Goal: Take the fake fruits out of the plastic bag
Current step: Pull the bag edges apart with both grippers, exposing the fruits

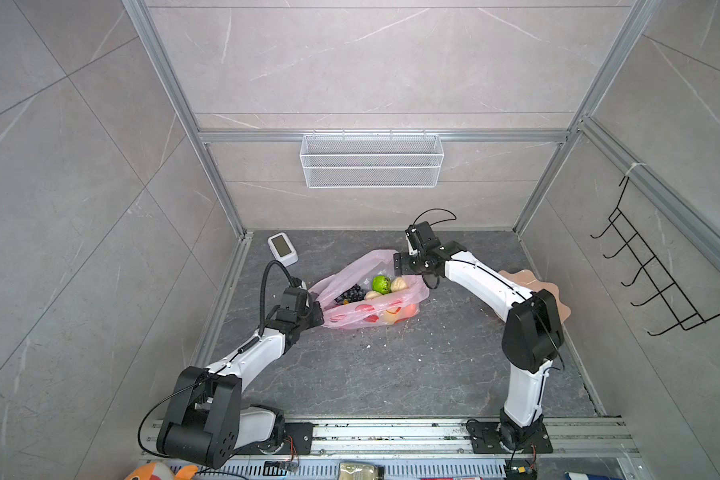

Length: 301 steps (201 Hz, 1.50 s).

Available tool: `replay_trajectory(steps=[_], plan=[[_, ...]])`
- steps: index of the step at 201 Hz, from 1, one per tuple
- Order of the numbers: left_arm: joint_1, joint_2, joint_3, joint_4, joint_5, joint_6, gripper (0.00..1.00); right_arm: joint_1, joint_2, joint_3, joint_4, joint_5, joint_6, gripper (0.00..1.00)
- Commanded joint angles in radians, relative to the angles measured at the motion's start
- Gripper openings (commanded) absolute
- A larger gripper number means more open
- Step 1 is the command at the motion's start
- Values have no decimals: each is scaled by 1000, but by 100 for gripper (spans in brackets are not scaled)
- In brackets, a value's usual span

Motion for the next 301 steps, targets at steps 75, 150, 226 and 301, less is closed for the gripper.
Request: replay_trajectory(steps=[75, 150, 226, 301], plan=[[-81, 33, 62, 22, -60, 40, 0, 28, -142, -310, 93, 13, 189, 65], [-123, 66, 148, -100, -183, 47, 29, 33, -373, -602, 215, 13, 185, 19], [-153, 246, 264, -171, -172, 7, 11, 32, -390, -750, 244, 21, 235, 19], [38, 260, 266, -160, -126, -61, 0, 24, -105, -487, 360, -65, 142, 19]])
